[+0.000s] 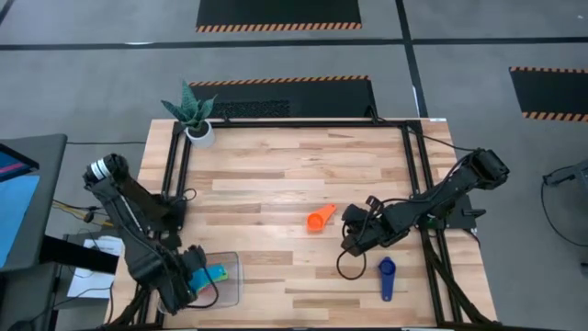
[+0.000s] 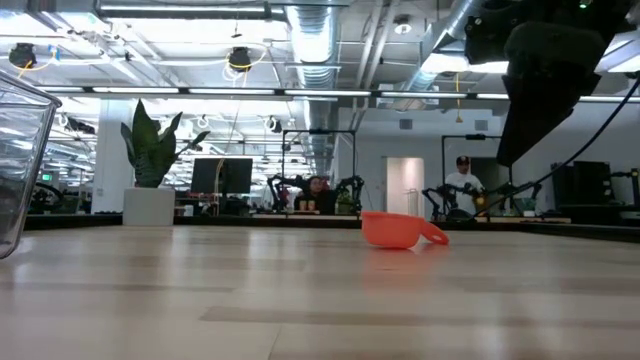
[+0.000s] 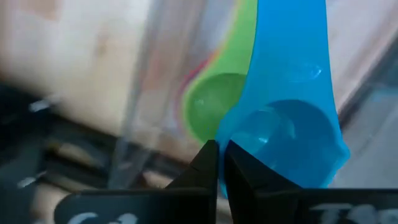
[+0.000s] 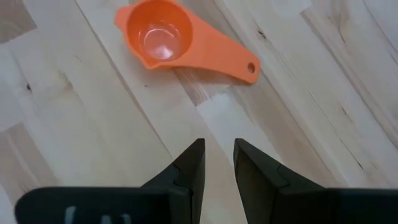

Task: Nest measuring cups in basket
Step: Stack the light blue measuring cup on top of the green measuring cup in the transparent bin

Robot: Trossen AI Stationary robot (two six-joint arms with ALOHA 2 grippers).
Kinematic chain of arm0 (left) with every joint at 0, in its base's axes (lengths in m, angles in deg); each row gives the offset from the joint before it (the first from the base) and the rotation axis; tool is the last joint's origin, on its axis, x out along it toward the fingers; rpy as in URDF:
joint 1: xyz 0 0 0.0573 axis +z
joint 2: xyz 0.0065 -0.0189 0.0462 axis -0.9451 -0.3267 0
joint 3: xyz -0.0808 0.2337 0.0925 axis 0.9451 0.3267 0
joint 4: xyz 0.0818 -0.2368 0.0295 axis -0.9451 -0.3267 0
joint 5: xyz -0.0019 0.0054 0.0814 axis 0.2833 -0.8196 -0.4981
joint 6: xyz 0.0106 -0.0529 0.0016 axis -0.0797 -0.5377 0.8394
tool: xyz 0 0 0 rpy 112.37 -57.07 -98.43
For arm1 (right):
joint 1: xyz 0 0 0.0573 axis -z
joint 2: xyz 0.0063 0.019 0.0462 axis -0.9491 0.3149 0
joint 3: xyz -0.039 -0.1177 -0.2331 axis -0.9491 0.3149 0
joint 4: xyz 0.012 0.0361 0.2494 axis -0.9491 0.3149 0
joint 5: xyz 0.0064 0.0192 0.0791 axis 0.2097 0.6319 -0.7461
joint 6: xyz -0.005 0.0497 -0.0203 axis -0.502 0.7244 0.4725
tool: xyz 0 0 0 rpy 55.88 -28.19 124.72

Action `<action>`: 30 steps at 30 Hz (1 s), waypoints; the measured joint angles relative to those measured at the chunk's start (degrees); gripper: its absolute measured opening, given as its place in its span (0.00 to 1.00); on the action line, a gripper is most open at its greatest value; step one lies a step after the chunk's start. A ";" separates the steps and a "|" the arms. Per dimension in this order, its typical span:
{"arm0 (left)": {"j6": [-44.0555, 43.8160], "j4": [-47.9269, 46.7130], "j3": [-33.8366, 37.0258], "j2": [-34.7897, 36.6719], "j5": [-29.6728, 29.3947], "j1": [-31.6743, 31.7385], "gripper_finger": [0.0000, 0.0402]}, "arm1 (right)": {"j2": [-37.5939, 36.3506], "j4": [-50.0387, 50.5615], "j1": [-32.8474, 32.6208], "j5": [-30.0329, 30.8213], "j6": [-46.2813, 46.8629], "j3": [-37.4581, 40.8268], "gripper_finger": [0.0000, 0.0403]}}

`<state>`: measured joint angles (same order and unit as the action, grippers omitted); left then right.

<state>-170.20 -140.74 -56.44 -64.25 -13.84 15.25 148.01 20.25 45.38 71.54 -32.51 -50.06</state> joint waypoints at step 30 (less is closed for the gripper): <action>7.30 5.31 6.59 -0.06 -2.15 -0.18 0.00 | 0.00 0.12 0.04 0.31 -0.07 0.00 0.27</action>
<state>-162.90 -135.42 -49.84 -64.30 -15.99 15.08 148.01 20.36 45.43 71.84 -32.58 -50.06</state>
